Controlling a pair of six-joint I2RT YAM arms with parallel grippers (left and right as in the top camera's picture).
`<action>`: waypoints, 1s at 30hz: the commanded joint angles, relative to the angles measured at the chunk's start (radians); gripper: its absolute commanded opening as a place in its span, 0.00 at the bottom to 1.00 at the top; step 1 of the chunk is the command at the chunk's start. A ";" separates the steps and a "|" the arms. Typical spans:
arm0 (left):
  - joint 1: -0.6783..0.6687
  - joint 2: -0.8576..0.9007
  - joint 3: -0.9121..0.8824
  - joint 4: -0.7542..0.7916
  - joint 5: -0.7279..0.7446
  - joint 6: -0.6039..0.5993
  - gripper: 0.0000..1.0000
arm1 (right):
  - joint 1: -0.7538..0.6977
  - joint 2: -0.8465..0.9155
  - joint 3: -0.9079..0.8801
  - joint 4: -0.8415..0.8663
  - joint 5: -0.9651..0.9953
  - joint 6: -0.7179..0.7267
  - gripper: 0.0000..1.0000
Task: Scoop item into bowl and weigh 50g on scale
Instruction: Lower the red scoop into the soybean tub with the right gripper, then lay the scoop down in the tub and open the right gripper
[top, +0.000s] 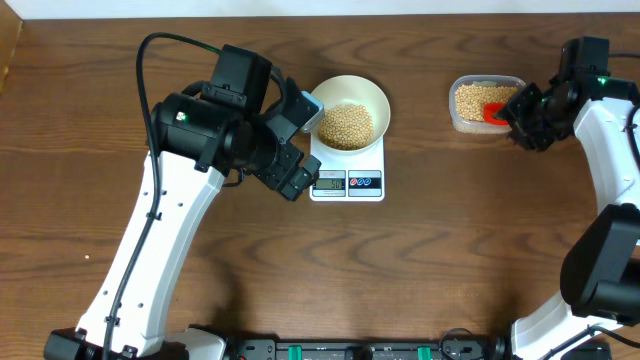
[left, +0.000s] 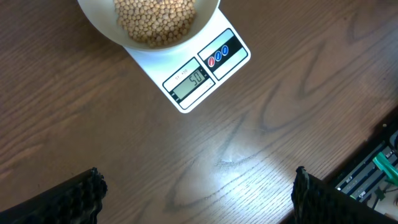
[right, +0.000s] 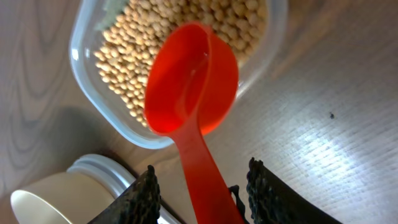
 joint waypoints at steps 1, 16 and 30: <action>-0.001 -0.016 0.010 -0.001 -0.006 -0.010 0.98 | -0.007 -0.024 -0.007 -0.028 -0.002 -0.057 0.49; -0.001 -0.016 0.010 -0.001 -0.006 -0.010 0.98 | -0.039 -0.023 -0.007 0.068 -0.002 -0.126 0.76; -0.001 -0.016 0.010 -0.001 -0.006 -0.010 0.98 | -0.033 -0.006 -0.007 0.126 -0.010 -0.125 0.78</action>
